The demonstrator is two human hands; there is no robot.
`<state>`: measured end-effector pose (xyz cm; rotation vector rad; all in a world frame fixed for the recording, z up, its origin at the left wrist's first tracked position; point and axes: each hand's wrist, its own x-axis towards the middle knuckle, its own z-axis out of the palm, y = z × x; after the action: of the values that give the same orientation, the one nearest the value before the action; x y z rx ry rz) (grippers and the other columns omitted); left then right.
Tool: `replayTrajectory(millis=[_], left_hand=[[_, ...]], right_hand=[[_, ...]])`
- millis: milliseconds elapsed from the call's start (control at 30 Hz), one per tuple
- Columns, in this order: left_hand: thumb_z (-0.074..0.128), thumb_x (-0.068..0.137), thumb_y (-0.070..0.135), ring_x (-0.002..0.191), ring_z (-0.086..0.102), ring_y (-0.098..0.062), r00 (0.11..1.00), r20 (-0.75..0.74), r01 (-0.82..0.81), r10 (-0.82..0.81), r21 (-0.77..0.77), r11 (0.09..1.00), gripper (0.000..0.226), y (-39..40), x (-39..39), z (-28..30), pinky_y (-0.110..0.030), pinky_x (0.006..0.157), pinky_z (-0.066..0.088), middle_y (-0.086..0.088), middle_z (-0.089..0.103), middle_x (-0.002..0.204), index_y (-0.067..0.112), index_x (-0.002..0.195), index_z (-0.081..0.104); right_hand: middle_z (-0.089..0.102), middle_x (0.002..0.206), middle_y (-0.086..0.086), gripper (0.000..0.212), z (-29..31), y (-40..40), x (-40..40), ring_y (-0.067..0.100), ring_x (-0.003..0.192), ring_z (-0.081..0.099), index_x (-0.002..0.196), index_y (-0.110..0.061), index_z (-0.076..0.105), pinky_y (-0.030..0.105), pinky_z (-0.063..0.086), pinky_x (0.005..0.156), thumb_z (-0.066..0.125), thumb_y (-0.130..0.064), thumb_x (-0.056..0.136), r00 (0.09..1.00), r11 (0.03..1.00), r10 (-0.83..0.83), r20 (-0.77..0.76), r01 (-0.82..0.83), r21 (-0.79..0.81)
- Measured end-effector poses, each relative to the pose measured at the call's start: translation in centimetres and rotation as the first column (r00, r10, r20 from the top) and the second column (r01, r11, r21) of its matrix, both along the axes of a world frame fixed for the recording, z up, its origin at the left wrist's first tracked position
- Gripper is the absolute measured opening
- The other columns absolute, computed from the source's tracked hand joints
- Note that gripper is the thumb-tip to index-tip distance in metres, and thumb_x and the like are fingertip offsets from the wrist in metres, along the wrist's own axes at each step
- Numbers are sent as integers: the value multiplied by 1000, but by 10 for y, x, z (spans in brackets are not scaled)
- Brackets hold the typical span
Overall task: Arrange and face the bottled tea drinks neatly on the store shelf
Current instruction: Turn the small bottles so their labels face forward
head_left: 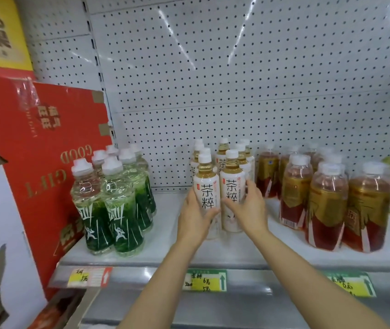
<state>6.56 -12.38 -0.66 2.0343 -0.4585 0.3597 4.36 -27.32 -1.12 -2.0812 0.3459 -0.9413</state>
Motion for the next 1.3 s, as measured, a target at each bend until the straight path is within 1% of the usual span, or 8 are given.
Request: replayTrajectory(millis=[367,500,633,767,867,1067,1133,1300], left_hand=[[73,85,38,115,57,-17,993,54,-105,102,61,993,66,17,2,-6,-33,90,49,3,57,129,25,138,36],[69,87,45,115,58,-18,1000,21,-2,0,128,992,63,32,8,-3,-32,88,48,4,59,130,28,138,35],[55,90,62,132,49,-12,997,37,62,-61,-47,997,71,48,-14,6,-39,106,44,9,49,147,33,151,30],[61,78,67,117,56,5,982,126,173,-140,-318,932,74,57,-58,26,-27,99,49,22,57,131,37,143,43],[69,70,62,119,56,2,973,135,220,-186,-315,923,81,62,-66,32,-24,97,47,21,57,131,38,141,40],[65,81,50,115,56,-13,986,168,74,-14,-356,931,63,83,-45,43,-28,100,46,2,55,130,43,134,32],[65,86,49,119,53,-25,989,150,41,6,-311,950,64,84,-26,44,-43,104,45,-1,51,135,42,139,29],[62,95,32,132,41,-9,995,92,67,-42,-294,953,67,76,-2,29,-40,114,35,8,39,147,29,150,24]], right_hand=[[65,109,-14,58,3,14,-58,1,97,60,115,-39,51,22,51,73,86,-39,68,995,996,87,46,-88,31],[65,108,-20,58,8,25,-75,-6,100,58,113,-44,51,16,47,76,87,-34,68,986,987,155,68,-157,32],[67,112,-18,63,5,39,-82,1,104,62,121,-34,59,21,53,81,89,-32,66,979,980,184,83,-189,62],[61,119,-24,80,8,70,-82,-4,104,59,133,-36,55,26,55,86,88,-42,60,962,970,238,136,-243,19],[62,119,-24,73,15,99,-73,-6,105,57,132,-37,56,25,54,88,71,-61,65,934,949,309,181,-314,-2],[60,133,-16,74,24,113,-45,0,118,57,142,-29,49,30,51,99,66,-56,76,876,881,471,107,-460,-113],[61,130,-13,71,21,101,-41,0,116,58,141,-26,51,27,50,99,64,-58,79,894,902,427,139,-410,-136],[60,115,-4,39,9,40,-28,11,104,58,128,-18,58,37,54,87,68,-26,91,946,999,39,321,-25,-48]])
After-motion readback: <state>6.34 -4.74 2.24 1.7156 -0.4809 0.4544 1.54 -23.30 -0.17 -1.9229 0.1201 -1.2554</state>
